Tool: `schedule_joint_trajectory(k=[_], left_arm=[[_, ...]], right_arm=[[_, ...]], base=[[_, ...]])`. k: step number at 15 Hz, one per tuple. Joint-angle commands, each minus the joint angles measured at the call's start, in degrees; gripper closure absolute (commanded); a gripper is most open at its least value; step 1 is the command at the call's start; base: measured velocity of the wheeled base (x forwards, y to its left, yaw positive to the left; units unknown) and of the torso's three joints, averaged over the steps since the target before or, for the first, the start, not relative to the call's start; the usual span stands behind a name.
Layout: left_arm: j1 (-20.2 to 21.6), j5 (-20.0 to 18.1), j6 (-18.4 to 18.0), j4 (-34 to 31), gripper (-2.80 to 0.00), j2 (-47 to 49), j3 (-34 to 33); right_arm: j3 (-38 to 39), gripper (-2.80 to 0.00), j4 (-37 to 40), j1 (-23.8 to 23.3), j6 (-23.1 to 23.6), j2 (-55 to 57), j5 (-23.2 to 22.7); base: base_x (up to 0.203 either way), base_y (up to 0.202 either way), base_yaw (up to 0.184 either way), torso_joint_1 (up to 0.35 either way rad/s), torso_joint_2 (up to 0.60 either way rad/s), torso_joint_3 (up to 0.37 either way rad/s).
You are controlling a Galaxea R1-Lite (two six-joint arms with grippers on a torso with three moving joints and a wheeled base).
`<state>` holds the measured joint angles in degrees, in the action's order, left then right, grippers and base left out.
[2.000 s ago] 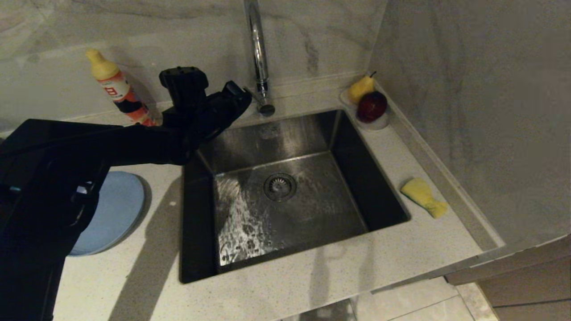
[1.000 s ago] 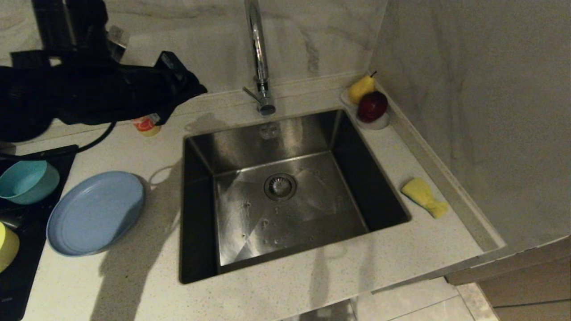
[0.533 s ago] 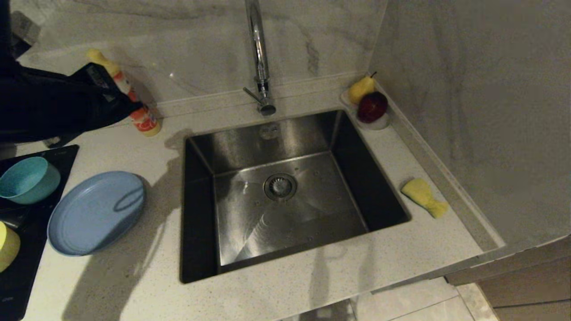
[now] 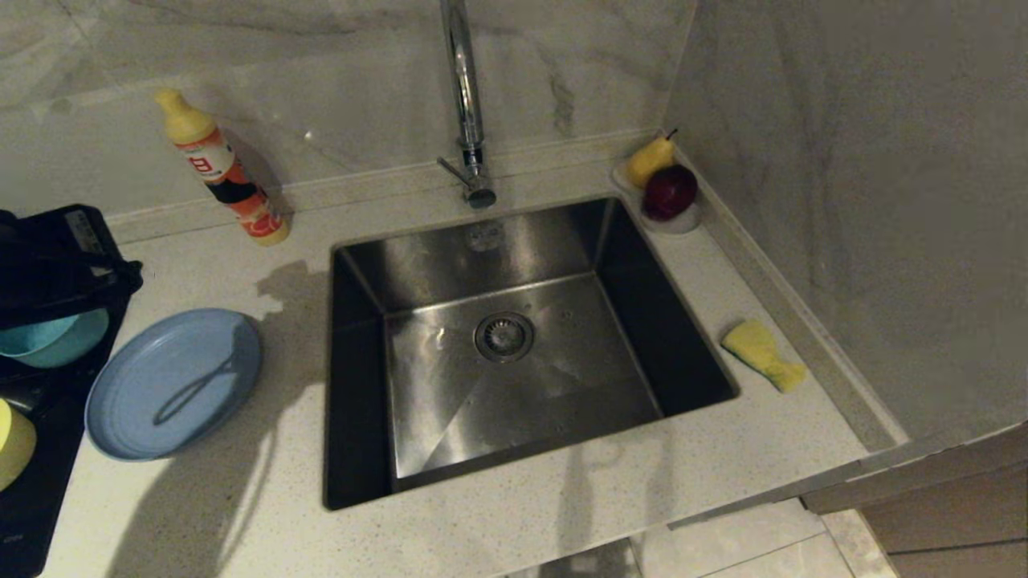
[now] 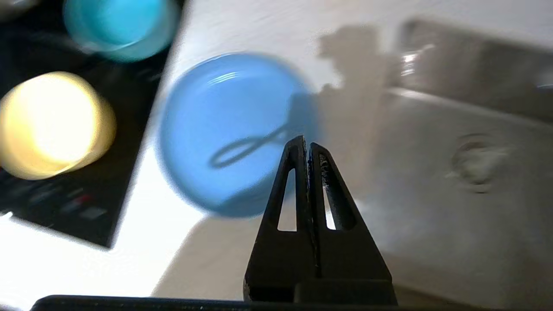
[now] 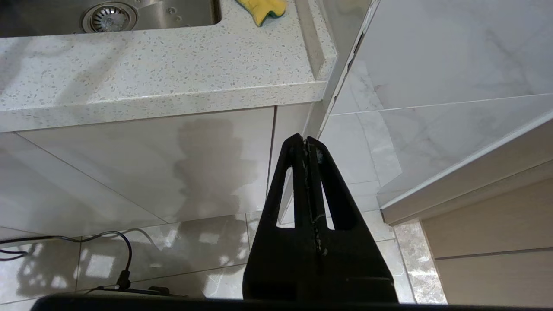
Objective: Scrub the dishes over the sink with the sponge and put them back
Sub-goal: Place the bowl on the plate
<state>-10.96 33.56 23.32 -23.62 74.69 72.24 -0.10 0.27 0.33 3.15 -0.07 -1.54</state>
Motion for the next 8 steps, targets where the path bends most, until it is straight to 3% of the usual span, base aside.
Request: schedule_joint_trajectory(k=[1,8], left_arm=[[4.7,-0.1,0.2,-2.7,0.00,0.7,0.0],[24.4,-8.5,0.6,-3.3,0.00,8.3,1.5]], right_arm=[[0.0,0.00,0.0,0.0,0.0,0.0,0.0],[0.0,0.00,0.0,0.0,0.1,-0.1,0.0]], base=[[0.000,0.000,0.000,0.000,0.00,0.000],[0.000,0.000,0.000,0.000,0.00,0.000]])
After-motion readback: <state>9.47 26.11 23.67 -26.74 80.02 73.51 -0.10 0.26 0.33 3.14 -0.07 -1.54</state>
